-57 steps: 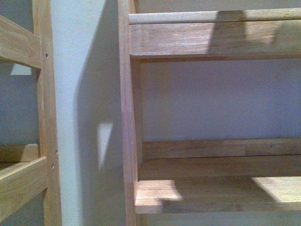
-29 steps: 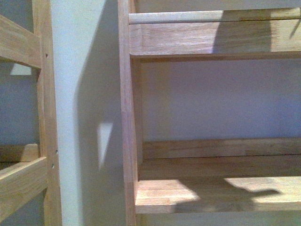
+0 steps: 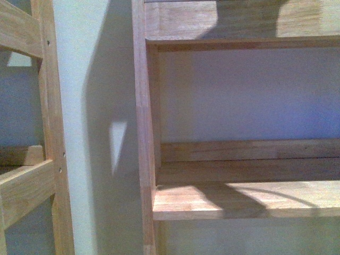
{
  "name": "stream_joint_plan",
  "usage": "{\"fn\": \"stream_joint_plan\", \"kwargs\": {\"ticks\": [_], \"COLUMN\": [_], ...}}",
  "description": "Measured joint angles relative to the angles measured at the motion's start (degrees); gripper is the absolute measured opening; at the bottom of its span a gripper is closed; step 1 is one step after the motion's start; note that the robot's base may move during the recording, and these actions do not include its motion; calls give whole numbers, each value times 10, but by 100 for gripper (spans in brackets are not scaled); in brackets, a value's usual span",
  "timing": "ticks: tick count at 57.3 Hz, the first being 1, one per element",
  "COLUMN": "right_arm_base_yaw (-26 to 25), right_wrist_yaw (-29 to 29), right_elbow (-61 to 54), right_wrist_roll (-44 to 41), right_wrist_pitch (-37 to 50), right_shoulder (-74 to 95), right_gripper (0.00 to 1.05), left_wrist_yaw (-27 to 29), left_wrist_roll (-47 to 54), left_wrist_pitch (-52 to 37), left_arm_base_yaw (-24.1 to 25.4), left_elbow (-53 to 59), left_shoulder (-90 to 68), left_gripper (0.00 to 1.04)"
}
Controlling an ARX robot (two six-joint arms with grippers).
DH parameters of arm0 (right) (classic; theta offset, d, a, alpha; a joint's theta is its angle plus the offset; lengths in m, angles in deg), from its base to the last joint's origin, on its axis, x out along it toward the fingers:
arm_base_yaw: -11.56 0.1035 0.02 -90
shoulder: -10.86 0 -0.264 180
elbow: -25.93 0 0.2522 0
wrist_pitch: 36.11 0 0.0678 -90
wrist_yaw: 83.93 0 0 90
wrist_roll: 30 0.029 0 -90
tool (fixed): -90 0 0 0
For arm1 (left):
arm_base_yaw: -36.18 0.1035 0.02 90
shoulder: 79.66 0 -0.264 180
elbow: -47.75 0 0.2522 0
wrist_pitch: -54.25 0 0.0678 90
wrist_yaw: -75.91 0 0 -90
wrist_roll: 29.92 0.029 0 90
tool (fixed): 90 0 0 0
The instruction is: Put away toys
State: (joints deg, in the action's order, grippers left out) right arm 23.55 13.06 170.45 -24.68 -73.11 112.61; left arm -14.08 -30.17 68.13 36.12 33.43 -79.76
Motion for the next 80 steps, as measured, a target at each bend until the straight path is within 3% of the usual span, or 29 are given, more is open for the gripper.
{"fn": "stream_joint_plan", "kwargs": {"ticks": [33, 54, 69, 80], "right_arm_base_yaw": [10, -18, -29, -30], "right_wrist_yaw": [56, 75, 85, 91], "right_elbow": [155, 269, 256, 316], "right_wrist_roll": [33, 230, 288, 314], "right_wrist_pitch": [-12, 5, 15, -23], "right_shoulder": [120, 198, 200, 233], "right_gripper": [19, 19, 19, 23], "left_wrist_yaw": [0, 0, 0, 0], "left_wrist_roll": [0, 0, 0, 0], "left_wrist_pitch": [0, 0, 0, 0], "left_arm_base_yaw": [0, 0, 0, 0], "left_elbow": [0, 0, 0, 0], "left_shoulder": [0, 0, 0, 0], "left_gripper": [99, 99, 99, 99]}}
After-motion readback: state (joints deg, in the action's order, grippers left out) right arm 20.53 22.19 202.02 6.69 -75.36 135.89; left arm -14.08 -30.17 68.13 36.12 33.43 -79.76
